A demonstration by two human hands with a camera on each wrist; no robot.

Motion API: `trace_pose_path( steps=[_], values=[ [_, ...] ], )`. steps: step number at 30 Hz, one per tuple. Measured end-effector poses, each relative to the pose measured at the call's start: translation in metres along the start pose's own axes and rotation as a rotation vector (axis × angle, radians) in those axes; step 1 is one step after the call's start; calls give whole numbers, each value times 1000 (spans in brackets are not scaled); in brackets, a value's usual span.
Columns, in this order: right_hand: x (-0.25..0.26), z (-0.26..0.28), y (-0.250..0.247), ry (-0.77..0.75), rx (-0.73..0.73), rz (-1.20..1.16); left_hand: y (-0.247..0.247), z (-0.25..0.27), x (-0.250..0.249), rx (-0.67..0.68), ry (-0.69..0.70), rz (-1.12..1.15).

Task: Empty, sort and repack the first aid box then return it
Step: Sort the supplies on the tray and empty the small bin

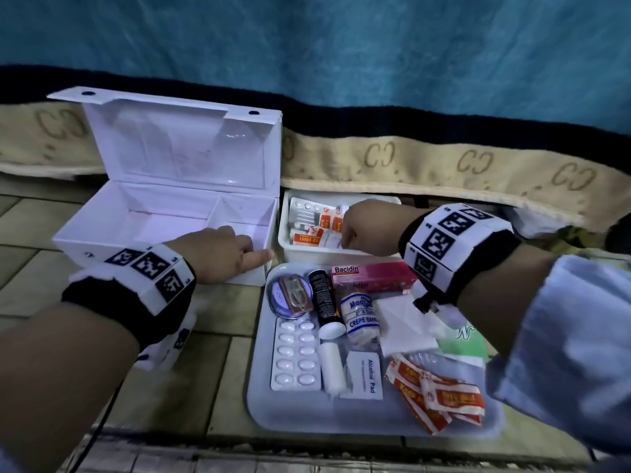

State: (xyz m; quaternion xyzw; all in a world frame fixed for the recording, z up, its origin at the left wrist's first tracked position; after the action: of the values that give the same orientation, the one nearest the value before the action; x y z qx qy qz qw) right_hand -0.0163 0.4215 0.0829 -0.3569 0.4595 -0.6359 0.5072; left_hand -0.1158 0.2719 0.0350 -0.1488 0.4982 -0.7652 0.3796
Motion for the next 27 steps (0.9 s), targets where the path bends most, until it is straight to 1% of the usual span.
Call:
trace_pose_path(
  steps=[1,3,4,5,6,7,8,10,11,13,14,17,19,21,23,25,27],
  values=[
    [-3,4,-9,27,-64,-40,1,-2,1,-7,0,-2],
    [-9,20,-34,74,-237,-138,1,-3,1,-14,11,-10],
    [-11,32,-46,80,-313,-198,1,-3,1,-10,15,-23],
    [-12,44,-55,68,-352,-271,1,-3,0,-2,23,-35],
    [-12,57,-59,43,-349,-346,2,-3,-1,7,43,-55],
    [-9,70,-58,15,-302,-405,3,-4,-2,15,60,-64],
    [-3,82,-51,-7,-214,-441,4,-5,-3,16,69,-77],
    [10,103,-24,-42,6,-409,4,-6,-2,2,62,-79],
    [17,111,-9,-65,90,-366,4,-7,0,-3,63,-92],
    [30,122,21,-109,193,-325,6,-11,0,-9,89,-133],
    [36,124,33,-130,213,-324,7,-13,-1,-10,104,-142],
    [47,124,54,-148,194,-292,6,-13,-2,-13,120,-141],
    [48,123,55,-136,123,-248,9,-13,-4,10,143,-185],
    [49,125,46,-119,17,-116,10,-15,-1,0,148,-189],
    [50,128,35,-96,-43,13,6,-9,-2,-19,109,-151],
    [47,128,17,-61,-81,61,3,-6,-3,-47,83,-129],
    [36,119,-5,-2,-153,38,5,-7,-3,-19,81,-140]
  ],
)
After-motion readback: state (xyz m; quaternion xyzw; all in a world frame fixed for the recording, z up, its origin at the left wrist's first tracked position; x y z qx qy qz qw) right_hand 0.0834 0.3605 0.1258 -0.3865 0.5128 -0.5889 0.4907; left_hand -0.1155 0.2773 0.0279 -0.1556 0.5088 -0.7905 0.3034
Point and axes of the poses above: each hand's wrist, its own z-axis away from the middle knuckle, its own y-axis out of the palm, x = y × z, the point moved 10 cm from there along -z, towards the middle knuckle, and after that the axes turned 3 degrees about -y, right-handed, at the moved point
